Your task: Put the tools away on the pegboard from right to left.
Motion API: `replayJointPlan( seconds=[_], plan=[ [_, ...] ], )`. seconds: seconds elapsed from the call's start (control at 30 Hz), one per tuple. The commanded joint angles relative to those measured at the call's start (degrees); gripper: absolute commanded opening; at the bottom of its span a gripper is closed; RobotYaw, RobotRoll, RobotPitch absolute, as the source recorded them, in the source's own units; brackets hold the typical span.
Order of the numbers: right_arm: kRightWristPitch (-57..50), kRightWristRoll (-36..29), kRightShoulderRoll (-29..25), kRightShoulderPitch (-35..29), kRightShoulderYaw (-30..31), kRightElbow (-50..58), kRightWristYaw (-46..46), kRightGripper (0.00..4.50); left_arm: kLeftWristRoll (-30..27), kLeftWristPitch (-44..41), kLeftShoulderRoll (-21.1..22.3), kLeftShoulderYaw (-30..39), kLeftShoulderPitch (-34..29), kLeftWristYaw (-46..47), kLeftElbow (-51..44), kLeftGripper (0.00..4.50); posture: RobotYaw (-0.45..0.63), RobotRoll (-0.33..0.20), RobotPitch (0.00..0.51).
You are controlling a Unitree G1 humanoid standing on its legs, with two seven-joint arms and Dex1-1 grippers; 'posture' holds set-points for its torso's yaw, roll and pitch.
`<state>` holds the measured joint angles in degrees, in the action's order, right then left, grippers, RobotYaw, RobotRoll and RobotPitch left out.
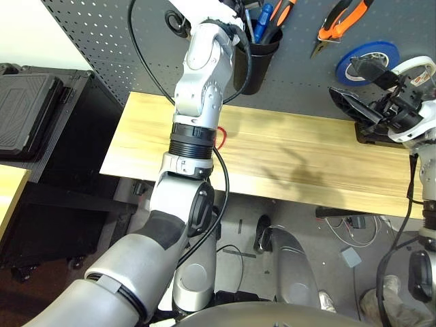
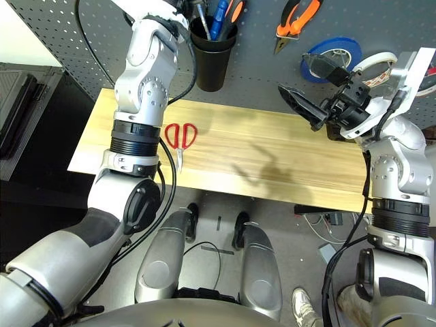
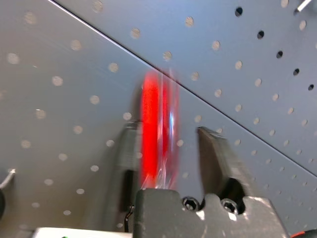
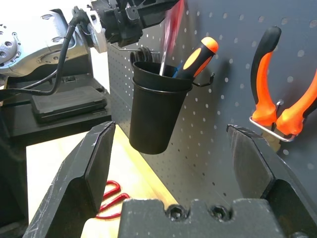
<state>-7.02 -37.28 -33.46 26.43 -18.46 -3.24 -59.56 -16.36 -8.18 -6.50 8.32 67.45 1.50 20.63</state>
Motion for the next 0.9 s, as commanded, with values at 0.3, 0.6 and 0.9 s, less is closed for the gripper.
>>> replayJointPlan(
  seconds=[0.3, 0.6, 0.9],
  plan=[
    [1.25, 0.75, 0.89, -0.52, 1.48, 0.05, -0.51, 4.5, 1.45, -3.28, 1.74, -2.47, -2.21, -0.77, -8.75, 4.46, 0.15, 0.0, 0.271],
    [1.14, 0.83, 1.71, -3.25, 3.23, 0.67, -1.89, 4.5, 0.75, -19.04, 9.6, -6.34, -14.1, -2.62, -32.96, 4.46, 0.19, 0.0, 0.28],
    [2.43, 2.09, 3.03, -6.68, 5.38, -1.03, -3.83, 4.5, 2.53, -28.29, 12.69, -9.24, -30.92, -2.07, -46.19, 4.46, 0.24, 0.0, 0.285]
  ],
)
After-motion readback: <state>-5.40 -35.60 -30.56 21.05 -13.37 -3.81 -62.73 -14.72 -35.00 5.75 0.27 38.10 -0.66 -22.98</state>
